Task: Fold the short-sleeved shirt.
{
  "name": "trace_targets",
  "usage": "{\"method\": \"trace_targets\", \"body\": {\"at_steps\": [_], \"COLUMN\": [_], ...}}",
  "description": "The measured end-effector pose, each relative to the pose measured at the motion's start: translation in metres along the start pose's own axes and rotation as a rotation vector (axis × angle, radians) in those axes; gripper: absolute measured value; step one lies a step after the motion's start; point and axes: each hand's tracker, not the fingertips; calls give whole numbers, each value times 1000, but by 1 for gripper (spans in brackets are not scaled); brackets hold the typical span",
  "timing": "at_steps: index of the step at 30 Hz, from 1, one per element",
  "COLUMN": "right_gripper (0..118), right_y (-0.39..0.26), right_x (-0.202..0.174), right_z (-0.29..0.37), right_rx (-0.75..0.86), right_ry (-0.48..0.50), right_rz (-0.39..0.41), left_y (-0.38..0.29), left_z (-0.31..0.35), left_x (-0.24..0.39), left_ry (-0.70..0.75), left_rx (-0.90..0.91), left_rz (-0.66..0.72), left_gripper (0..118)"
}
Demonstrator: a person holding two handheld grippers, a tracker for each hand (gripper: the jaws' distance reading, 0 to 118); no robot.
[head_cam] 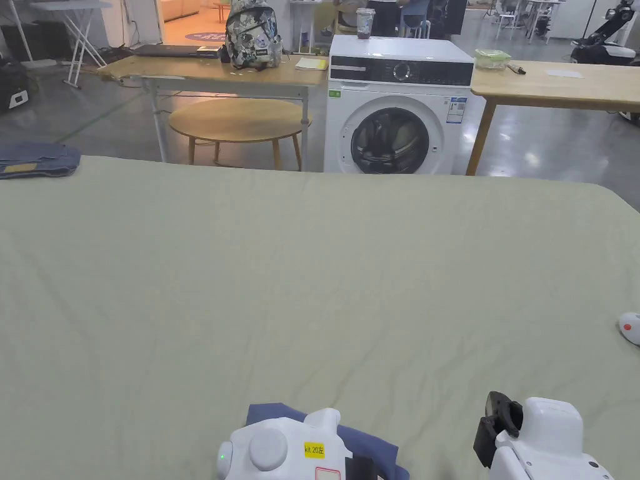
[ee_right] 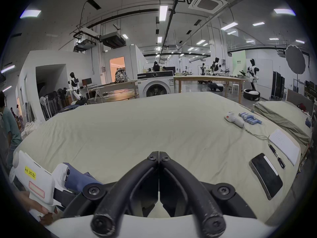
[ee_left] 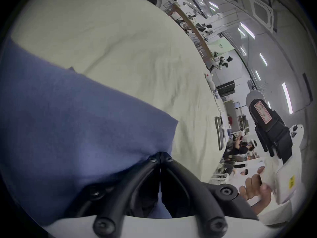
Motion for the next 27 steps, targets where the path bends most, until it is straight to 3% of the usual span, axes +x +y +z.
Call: {"method": "trace_targets", "body": {"at_steps": [6, 12, 16, 27], "right_gripper": [0, 0, 0, 0], "right_y": [0, 13, 22, 36], "right_x": [-6, -19, -29, -54], "right_z": [-1, -6, -8, -7], "right_rx": [25, 74, 111, 233], "right_ry": [0, 1, 5, 11], "right_rz": [5, 26, 36, 58], "left_y": [1, -3, -12, -30], "left_z": [37, 107, 145, 173], "left_x": [26, 45, 39, 24], "left_ry": [68, 303, 388, 773], "left_rx": [109, 470, 764, 1169], "left_rz": [-159, -370, -412, -577], "left_gripper": [0, 0, 0, 0]}}
